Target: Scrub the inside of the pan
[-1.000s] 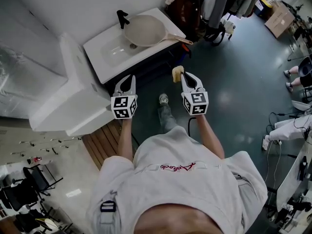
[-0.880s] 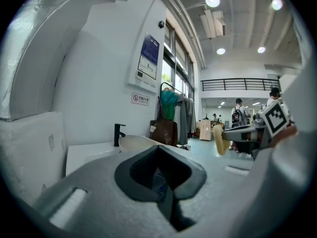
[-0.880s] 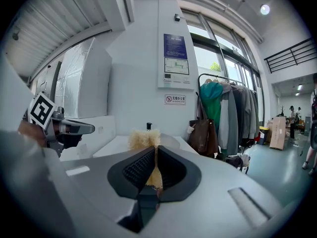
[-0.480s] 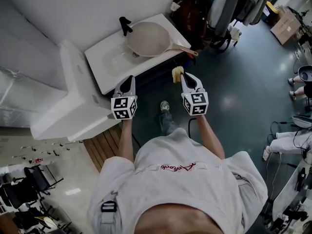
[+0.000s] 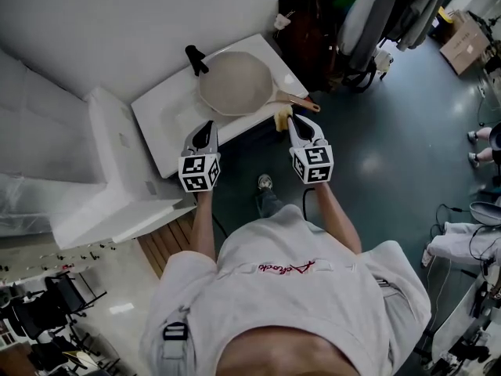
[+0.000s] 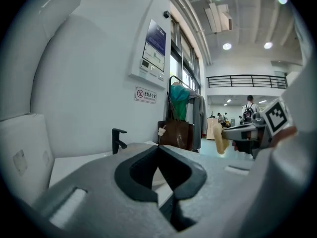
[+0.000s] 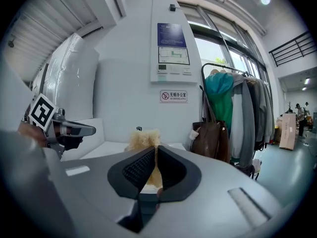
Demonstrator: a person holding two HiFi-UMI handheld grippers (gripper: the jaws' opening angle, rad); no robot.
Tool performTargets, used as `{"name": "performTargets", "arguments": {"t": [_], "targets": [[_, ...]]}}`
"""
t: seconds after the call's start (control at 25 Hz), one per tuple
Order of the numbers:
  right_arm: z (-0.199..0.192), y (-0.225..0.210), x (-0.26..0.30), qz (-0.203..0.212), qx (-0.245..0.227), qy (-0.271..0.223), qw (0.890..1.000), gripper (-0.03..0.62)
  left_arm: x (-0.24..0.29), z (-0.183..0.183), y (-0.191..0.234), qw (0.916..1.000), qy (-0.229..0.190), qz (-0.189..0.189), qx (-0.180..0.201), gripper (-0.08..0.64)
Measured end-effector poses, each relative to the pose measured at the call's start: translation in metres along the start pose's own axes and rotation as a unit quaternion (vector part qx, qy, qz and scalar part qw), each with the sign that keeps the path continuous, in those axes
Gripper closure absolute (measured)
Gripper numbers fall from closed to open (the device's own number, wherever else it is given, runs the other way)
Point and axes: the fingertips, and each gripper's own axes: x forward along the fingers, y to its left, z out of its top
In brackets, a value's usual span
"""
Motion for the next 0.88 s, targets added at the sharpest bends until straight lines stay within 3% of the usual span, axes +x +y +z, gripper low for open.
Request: {"name": "performTargets", "arguments": {"t": [0.48, 0.88], "targets": [[0.03, -0.047, 0.101, 0.025, 0.002, 0.002, 1.0, 0.566, 0.105, 0.035, 0.031, 0.9999, 0.006, 0.008, 0.002, 0.561], [0.042, -0.069, 0.174, 0.047, -0.002, 0.01, 0.999, 0.566, 0.167, 0.039, 0.064, 0.9996, 0.019, 0.022, -0.003, 0.56]]}}
